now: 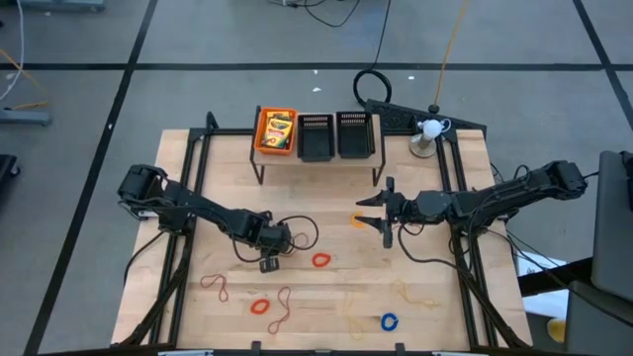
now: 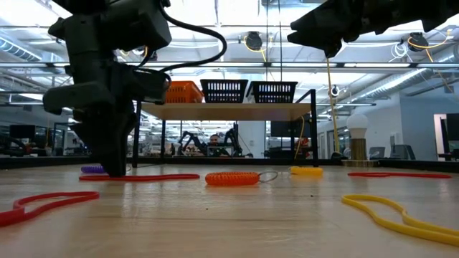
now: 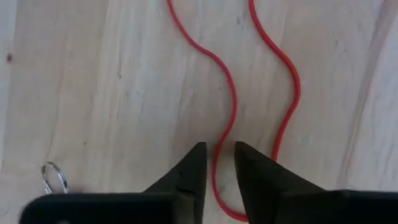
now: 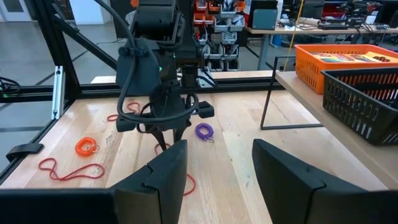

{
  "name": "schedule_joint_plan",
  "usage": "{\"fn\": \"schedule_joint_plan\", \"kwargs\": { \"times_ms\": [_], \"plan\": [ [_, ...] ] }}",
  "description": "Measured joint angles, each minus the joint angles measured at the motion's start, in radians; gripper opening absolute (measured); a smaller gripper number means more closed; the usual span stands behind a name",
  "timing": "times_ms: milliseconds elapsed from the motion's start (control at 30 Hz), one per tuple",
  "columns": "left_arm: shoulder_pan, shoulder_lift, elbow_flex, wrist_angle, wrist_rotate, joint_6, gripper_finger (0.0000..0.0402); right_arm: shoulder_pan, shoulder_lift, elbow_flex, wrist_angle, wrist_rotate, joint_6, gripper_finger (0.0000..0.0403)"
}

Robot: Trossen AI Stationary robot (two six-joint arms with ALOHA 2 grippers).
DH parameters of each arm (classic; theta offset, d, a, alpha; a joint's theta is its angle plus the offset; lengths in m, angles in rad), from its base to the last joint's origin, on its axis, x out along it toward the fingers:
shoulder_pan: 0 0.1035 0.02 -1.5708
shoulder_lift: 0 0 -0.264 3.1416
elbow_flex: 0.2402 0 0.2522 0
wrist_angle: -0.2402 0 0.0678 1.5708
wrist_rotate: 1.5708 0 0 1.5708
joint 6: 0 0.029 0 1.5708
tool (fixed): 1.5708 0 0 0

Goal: Pick & Place Office Desk Supplies
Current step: Put the red rubber band into the left black basket on the shelf

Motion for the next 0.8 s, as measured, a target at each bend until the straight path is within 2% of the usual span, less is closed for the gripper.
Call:
{"fn": "schedule_joint_plan", "kwargs": {
  "times_ms": [200, 467, 667, 800],
  "plan": [
    [-0.001, 0.002, -0.001, 0.010, 0.004, 0.015, 0.0007, 0.000, 0.000, 0.000, 0.000, 0.000, 0.000, 0.0171],
    [0.002, -0.038, 0.041, 0.018, -0.023, 0.074, 0.0000, 0.000, 0.000, 0.000, 0.000, 0.000, 0.000, 0.0171],
    [0.000, -0.113, 0.138, 0.006, -0.070, 0.127, 0.0000, 0.000, 0.000, 0.000, 0.001, 0.000, 0.000, 0.0171],
    [0.002, -0.158, 0.245, -0.028, -0.158, 0.212, 0.0000, 0.000, 0.000, 0.000, 0.000, 0.000, 0.000, 0.0171]
  ]
}}
